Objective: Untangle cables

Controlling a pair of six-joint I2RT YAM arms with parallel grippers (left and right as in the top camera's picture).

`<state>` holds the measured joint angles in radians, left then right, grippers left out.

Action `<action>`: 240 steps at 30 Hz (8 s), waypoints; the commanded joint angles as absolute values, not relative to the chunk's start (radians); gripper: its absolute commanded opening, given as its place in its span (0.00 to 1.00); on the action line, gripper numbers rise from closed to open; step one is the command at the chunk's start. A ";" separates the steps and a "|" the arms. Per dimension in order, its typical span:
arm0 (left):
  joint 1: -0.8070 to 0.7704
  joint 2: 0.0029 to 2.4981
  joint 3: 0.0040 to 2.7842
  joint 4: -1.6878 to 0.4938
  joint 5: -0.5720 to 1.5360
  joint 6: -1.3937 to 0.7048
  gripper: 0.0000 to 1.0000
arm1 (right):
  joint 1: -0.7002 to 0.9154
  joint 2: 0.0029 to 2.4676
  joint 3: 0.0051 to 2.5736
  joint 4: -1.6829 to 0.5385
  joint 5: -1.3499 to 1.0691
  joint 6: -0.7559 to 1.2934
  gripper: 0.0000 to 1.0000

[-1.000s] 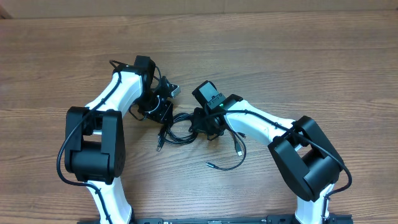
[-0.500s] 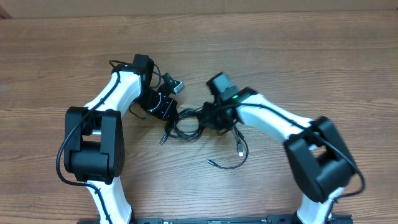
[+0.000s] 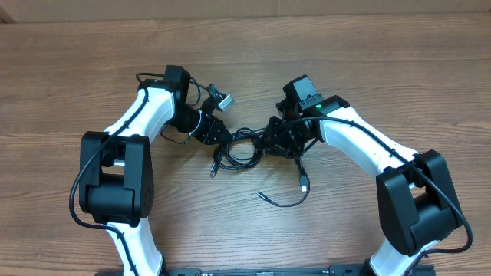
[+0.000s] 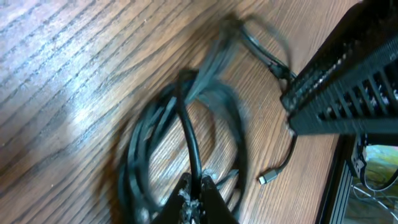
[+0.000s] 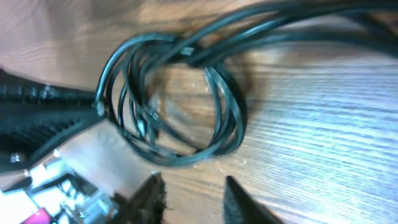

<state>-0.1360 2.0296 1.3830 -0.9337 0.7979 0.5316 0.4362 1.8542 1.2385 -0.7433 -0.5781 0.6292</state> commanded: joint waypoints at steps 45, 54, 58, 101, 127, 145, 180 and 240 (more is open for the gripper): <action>-0.178 2.040 1.405 -0.881 0.479 0.350 0.04 | 0.452 1.860 1.118 -0.472 -0.210 0.939 0.49; -0.178 2.040 1.405 -0.887 0.425 0.312 0.27 | 0.470 1.860 1.118 -0.472 -0.209 0.938 0.49; -0.178 2.040 1.405 -0.898 0.373 0.270 0.27 | 0.470 1.860 1.118 -0.474 -0.210 0.935 0.49; -0.328 2.040 1.431 -0.990 0.051 -0.218 0.35 | 0.471 1.860 1.118 -0.552 -0.237 0.828 0.31; -0.347 2.040 1.425 -0.955 0.114 0.008 0.04 | 0.466 1.859 1.121 -0.449 -0.613 0.570 0.31; -0.347 2.040 1.471 -0.876 0.561 0.204 0.04 | 0.532 1.860 1.117 -0.391 -0.397 0.978 0.31; -0.260 2.040 1.465 -0.995 0.413 0.046 0.28 | 0.558 1.859 1.047 -0.345 -0.242 0.869 0.26; -0.302 2.040 1.269 -0.828 0.897 0.589 0.04 | 0.391 1.825 1.026 -0.405 -0.666 0.710 0.36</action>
